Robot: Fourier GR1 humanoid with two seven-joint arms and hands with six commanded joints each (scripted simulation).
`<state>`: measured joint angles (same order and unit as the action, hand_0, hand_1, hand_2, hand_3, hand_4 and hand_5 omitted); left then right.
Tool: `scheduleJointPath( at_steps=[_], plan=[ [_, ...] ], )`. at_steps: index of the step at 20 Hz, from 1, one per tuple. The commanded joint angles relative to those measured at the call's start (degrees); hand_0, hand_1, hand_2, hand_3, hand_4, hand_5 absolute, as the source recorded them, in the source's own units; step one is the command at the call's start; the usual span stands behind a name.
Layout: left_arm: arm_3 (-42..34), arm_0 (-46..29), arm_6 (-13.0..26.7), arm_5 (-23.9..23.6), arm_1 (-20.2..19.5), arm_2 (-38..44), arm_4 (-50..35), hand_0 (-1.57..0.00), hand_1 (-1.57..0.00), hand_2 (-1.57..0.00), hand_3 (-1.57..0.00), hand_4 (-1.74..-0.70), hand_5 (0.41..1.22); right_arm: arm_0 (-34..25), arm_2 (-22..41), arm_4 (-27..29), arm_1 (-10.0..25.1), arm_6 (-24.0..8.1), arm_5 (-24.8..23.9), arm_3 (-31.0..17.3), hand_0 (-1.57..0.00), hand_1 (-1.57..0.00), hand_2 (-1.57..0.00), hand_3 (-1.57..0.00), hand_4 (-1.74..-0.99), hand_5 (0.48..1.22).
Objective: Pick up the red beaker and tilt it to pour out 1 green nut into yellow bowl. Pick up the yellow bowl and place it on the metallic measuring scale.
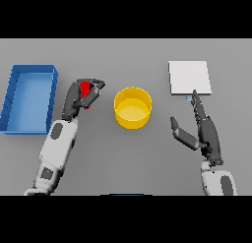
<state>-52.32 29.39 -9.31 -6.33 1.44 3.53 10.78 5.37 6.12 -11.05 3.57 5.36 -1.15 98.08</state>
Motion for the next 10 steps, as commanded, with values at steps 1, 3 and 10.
scheduleJointPath(
  at_steps=[1, 3, 10],
  plan=[
    [0.4, 0.6, 0.5, -0.5, -0.2, 0.4, 0.2, -1.34, -1.34, -1.35, -1.34, -1.51, 1.132, -0.2, -0.2, 0.4, 0.2, -1.1, 0.3, -0.1, 0.00, 0.00, 0.00, 0.00, -1.296, 0.681],
    [0.0, 0.4, -0.8, -1.0, 0.1, 0.6, -1.0, -1.42, -1.42, -1.43, -1.43, -1.59, 1.123, -0.3, 0.0, 0.6, 0.1, -0.5, 0.7, -0.2, 0.00, 0.00, 0.00, 0.00, -1.296, 0.682],
    [-7.2, 0.8, 0.9, -2.4, -1.9, -2.2, -1.5, -1.54, -1.54, -1.54, -1.54, -1.71, 1.097, -0.9, 0.5, -1.2, -0.2, 0.3, -0.4, -1.2, 0.00, 0.00, 0.00, 0.00, -1.255, 0.672]
  ],
)
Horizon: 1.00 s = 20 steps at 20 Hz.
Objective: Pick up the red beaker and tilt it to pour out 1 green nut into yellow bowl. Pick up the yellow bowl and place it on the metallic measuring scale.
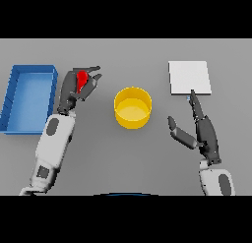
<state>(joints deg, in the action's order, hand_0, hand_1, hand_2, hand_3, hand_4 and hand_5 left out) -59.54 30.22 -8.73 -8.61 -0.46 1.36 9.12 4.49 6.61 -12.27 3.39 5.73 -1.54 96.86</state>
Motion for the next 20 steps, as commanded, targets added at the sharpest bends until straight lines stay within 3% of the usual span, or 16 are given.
scheduleJointPath(
  at_steps=[1, 6, 8, 11, 15, 20],
  plan=[
    [-1.5, 0.2, 1.1, -0.6, -0.3, -1.2, 1.1, -1.55, -1.55, -1.55, -1.55, -1.72, 1.097, 0.1, 0.1, -0.4, 0.0, 0.4, -0.2, -0.3, 0.00, 0.00, 0.00, 0.00, -1.250, 0.672],
    [-5.3, 2.6, 9.1, 3.2, -6.5, -11.1, 10.2, -1.56, -1.56, -1.56, -1.56, -1.73, 1.121, 0.2, 1.0, -2.9, -0.2, 0.1, -1.5, 0.2, 0.00, 0.00, 0.00, 0.00, -1.243, 0.691],
    [-5.7, 2.9, 10.0, 4.6, -8.1, -13.0, 11.4, -1.56, -1.56, -1.56, -1.56, -1.73, 1.117, 0.8, 1.2, -2.6, 0.0, 0.4, -1.1, 1.8, 0.00, 0.00, 0.00, 0.00, -1.243, 0.696],
    [-6.8, 2.6, 10.3, 5.9, -9.9, -14.5, 11.7, -1.56, -1.56, -1.56, -1.56, -1.73, 1.113, 0.8, 1.2, -2.5, 0.0, -1.8, -0.9, 1.9, 0.00, 0.00, 0.00, 0.00, -1.243, 0.710],
    [-4.6, 7.5, 12.4, 6.7, -13.7, -22.3, 21.1, -1.57, -1.57, -1.57, -1.57, -1.74, 1.123, 1.1, 1.2, -2.3, 0.4, -0.4, -0.4, 1.9, 0.00, 0.00, 0.00, 0.00, -1.260, 0.719],
    [-0.1, 14.8, 11.9, 9.5, -17.1, -32.5, 32.0, -1.57, -1.57, -1.57, -1.57, -1.74, 1.177, 1.4, 1.3, -1.9, -0.1, -0.7, -0.2, 1.7, 0.00, 0.00, 0.00, 0.00, -1.268, 0.722]
  ],
)
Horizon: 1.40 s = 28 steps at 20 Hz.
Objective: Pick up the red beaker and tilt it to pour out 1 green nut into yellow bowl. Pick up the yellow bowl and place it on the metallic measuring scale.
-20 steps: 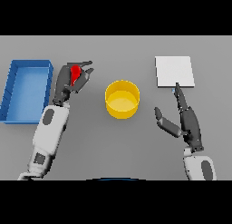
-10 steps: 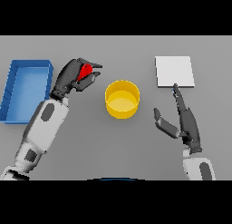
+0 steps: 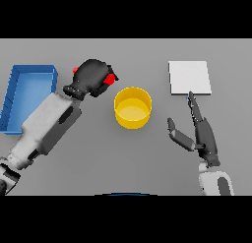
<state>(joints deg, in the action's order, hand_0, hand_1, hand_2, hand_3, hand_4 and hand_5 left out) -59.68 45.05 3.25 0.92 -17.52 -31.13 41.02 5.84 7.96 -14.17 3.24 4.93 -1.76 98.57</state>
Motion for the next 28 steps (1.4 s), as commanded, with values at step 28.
scheduleJointPath(
  at_steps=[28],
  plan=[
    [17.1, 29.6, -8.3, 13.9, 3.3, -41.6, 25.1, -1.57, -1.57, -1.57, -1.57, -1.73, 1.221, -0.3, 0.1, -2.7, -1.2, 0.2, -3.1, -0.7, 0.00, 0.00, 0.00, 0.00, -1.157, 0.629]
  ],
)
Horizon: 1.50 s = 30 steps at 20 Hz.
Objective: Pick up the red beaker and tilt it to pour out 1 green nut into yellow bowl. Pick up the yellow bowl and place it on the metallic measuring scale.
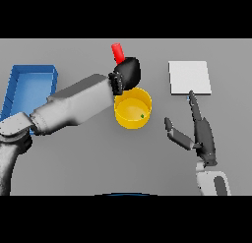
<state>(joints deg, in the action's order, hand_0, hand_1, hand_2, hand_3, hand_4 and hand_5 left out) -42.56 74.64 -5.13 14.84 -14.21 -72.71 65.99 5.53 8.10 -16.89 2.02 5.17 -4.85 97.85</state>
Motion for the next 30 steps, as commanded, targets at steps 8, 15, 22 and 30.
scheduleJointPath(
  at_steps=[8, 15, 22, 30],
  plan=[
    [1.9, 5.8, -1.9, -0.5, 1.7, -5.6, 1.6, -1.57, -1.57, -1.57, -1.57, -1.72, 1.221, 0.2, -1.0, 1.5, 0.3, 1.1, 0.3, -0.2, 0.00, 0.00, 0.00, 0.00, -1.152, 0.635],
    [9.3, 17.9, -3.5, -4.5, -3.3, -2.1, -2.3, -1.57, -1.57, -1.57, -1.18, -1.73, 1.221, -0.7, -0.5, 0.9, 0.1, 1.7, 0.3, -0.5, 0.00, 0.00, 0.00, 0.00, -1.160, 0.660],
    [27.0, 23.1, 4.0, -7.1, -9.0, 20.4, -25.5, -1.57, -1.57, -1.57, -1.43, -1.74, 1.221, -0.8, 0.5, -1.7, -0.1, 1.1, -1.1, -1.0, 0.00, 0.00, 0.00, 0.00, -1.140, 0.637],
    [37.0, 13.5, 8.7, -16.1, -18.9, 38.8, -51.9, -1.57, -1.57, -1.57, -1.51, -1.74, 1.221, -2.5, -0.4, 3.7, -0.1, 2.9, 2.5, -1.8, 0.00, 0.00, 0.00, 0.00, -1.092, 0.637]
  ],
)
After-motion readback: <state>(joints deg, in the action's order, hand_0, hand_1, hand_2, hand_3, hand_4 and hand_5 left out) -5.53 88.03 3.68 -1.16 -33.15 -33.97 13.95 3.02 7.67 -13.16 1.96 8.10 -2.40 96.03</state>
